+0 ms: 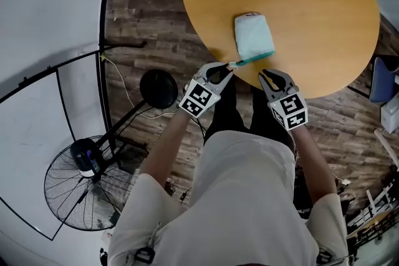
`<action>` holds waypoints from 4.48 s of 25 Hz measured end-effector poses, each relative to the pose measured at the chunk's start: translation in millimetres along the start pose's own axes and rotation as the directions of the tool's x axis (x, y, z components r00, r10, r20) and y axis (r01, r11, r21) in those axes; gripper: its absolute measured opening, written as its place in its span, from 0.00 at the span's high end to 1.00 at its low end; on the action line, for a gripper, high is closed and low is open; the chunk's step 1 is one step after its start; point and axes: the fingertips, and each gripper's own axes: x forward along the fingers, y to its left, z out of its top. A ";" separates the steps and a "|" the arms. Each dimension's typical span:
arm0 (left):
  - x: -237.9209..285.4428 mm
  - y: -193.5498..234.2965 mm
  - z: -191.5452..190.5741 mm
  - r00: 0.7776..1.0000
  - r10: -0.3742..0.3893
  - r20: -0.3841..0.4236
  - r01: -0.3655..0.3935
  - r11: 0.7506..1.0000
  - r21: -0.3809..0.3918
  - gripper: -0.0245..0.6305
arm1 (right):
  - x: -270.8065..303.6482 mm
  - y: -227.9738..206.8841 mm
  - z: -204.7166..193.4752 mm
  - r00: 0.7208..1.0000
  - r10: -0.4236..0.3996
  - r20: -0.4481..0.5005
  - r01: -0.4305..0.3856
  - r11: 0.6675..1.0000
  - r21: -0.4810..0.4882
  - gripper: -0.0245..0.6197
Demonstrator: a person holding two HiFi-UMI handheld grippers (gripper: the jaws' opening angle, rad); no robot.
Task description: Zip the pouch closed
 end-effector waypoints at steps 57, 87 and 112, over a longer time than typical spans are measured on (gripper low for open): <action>71.1 -10.2 -75.5 0.904 -0.240 -0.355 0.301 0.945 0.127 0.93 | 102.7 10.8 -98.4 0.985 0.065 -0.157 -0.066 0.998 0.003 0.96; 53.6 -8.8 -37.9 0.958 -0.105 -0.267 0.088 0.993 -0.075 0.93 | 27.2 -83.6 -83.0 0.977 0.009 -0.211 -0.027 0.996 -0.080 0.96; 83.4 -25.4 -52.2 0.975 0.062 -0.215 -0.122 0.953 -0.278 0.93 | 16.1 -144.2 -117.2 0.958 0.008 -0.285 -0.036 0.995 -0.093 0.95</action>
